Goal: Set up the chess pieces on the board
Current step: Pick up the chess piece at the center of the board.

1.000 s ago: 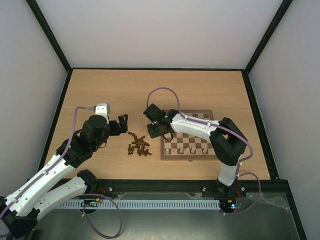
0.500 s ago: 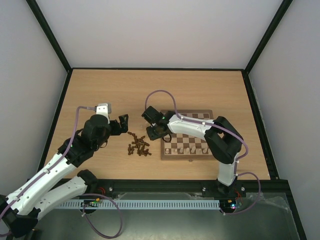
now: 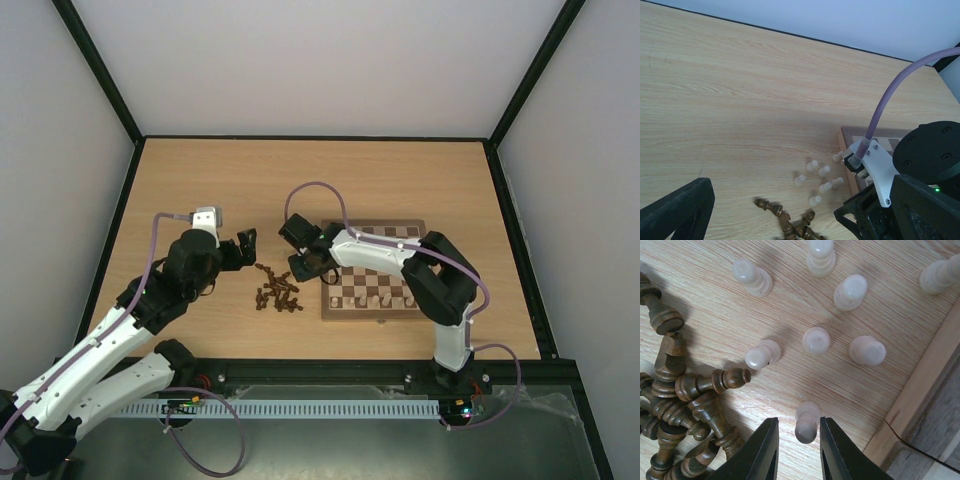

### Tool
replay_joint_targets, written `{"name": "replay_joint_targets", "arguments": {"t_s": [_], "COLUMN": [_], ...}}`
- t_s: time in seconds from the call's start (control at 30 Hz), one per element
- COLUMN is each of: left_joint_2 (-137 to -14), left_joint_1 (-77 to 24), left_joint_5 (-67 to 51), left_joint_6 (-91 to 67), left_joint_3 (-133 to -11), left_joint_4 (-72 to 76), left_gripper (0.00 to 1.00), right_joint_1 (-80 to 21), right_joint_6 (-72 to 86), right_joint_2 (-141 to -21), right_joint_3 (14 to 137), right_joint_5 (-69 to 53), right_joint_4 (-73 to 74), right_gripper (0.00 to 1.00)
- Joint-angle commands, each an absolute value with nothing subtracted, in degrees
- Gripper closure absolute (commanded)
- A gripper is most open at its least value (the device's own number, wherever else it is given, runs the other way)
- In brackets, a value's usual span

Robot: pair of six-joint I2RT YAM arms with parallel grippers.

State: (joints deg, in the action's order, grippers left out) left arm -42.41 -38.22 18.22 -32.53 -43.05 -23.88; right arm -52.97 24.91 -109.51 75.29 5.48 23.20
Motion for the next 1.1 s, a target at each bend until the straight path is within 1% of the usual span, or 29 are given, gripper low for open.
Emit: {"name": "replay_joint_targets", "arguments": {"t_s": [0.0, 0.1, 0.3, 0.57, 1.07], "left_joint_2": [-41.61, -41.25, -41.61, -41.89, -42.29], "left_joint_1": [-37.79, -37.66, -37.62, -37.35, -37.09], "left_joint_5": [18.35, 18.33, 17.94, 18.02, 17.63], "left_joint_6": [-32.11, -32.09, -32.08, -32.04, -32.08], "left_joint_3": [-42.32, -42.23, -42.19, -42.02, -42.11], "left_joint_4": [-23.38, -23.4, -23.22, -23.11, -22.81], "left_gripper": [0.01, 0.0, 0.0, 0.0, 0.01], "right_joint_1": [-53.44, -53.44, -53.43, -53.44, -53.53], "right_joint_6": [24.61, 24.57, 24.43, 24.19, 24.08], "right_joint_2": [-111.69, -112.34, -112.7, -111.76, -105.89], "right_joint_3": [76.64, 76.96, 77.2, 76.95, 75.18], "right_joint_5": [5.02, 5.01, 5.05, 5.02, 5.24], "right_joint_4": [25.22, 25.38, 25.44, 24.97, 23.82], "right_gripper": [0.75, 0.75, 0.85, 0.9, 0.91]}}
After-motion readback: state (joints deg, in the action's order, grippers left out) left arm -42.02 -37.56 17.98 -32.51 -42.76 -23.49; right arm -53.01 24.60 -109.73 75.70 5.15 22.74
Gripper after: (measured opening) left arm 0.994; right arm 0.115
